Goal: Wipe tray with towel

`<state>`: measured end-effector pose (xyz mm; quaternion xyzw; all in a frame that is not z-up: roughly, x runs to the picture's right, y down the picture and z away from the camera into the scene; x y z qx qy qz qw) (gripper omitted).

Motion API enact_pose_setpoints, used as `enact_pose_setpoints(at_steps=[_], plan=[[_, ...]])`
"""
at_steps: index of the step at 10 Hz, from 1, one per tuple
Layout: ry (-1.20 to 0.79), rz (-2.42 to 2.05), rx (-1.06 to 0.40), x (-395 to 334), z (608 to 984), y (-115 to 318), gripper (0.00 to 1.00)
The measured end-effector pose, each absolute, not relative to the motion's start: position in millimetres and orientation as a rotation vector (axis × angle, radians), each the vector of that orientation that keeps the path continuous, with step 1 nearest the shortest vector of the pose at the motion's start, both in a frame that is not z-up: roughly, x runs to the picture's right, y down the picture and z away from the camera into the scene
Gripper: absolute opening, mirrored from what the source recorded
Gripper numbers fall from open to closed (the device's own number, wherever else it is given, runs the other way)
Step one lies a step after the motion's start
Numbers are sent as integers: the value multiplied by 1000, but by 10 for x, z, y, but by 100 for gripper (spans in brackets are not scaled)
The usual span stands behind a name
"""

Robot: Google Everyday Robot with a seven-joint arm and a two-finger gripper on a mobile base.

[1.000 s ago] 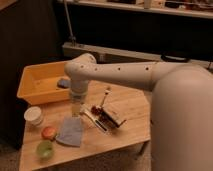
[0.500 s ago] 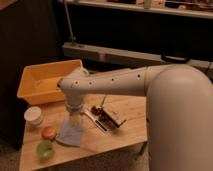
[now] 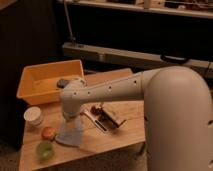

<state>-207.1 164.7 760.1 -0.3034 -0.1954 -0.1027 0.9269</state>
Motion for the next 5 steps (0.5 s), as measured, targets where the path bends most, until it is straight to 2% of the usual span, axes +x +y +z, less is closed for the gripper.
enact_pose_setpoints(at_steps=[5], plan=[[-388,-249,-743,-2170,7974,2008,65]])
